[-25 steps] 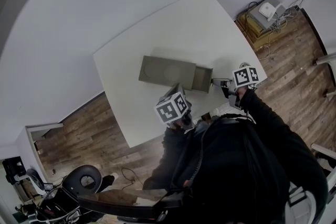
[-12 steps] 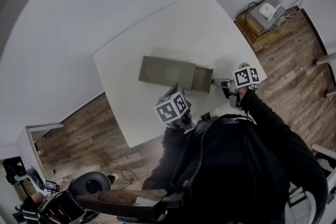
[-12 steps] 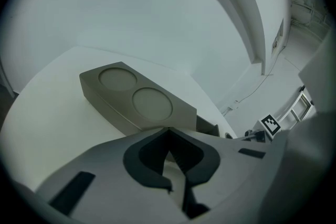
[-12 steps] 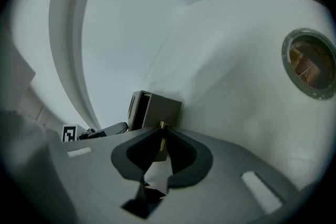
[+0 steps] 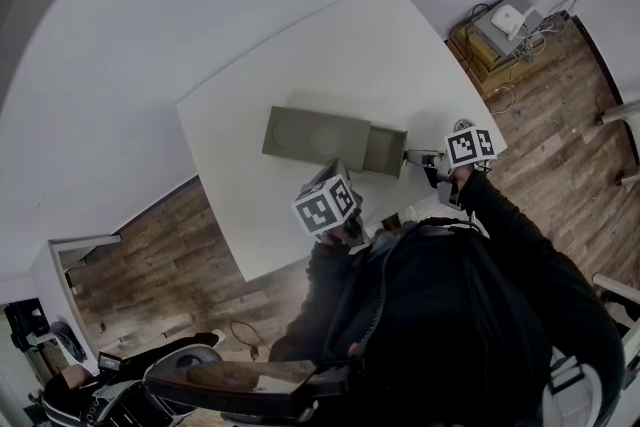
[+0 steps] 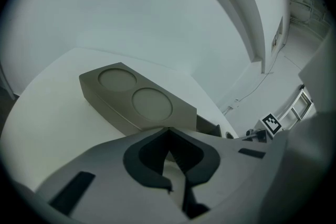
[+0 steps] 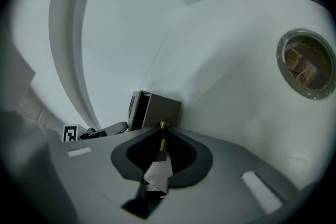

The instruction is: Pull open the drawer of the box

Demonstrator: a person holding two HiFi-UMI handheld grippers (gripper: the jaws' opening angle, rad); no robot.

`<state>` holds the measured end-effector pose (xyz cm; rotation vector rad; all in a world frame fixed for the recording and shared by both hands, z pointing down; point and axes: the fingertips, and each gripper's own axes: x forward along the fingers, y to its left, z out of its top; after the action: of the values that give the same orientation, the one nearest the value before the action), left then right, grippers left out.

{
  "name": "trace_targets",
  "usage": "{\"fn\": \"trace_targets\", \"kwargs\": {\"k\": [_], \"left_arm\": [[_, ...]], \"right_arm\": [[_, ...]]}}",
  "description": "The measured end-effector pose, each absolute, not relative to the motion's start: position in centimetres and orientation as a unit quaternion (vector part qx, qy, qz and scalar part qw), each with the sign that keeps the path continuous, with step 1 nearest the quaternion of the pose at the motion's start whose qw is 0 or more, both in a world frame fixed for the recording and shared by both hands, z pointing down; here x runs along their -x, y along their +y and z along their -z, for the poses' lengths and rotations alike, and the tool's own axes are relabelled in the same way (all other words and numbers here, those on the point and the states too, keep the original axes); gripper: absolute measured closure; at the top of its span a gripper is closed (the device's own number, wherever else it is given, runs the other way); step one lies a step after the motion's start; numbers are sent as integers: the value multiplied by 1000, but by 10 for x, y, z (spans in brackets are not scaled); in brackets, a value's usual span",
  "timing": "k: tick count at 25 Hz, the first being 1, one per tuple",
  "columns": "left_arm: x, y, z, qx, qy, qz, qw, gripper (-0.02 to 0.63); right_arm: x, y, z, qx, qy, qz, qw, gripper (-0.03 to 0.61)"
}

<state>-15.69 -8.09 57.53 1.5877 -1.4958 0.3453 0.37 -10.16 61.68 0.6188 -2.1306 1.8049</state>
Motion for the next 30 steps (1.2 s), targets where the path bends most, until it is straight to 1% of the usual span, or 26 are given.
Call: {"fn": "trace_targets", "kwargs": {"k": [30], "left_arm": [[158,-81,-577,-645,-596,-131,460,617]], "right_arm": [[-10,-100,-617,-216,-734,-629,135,546]]}}
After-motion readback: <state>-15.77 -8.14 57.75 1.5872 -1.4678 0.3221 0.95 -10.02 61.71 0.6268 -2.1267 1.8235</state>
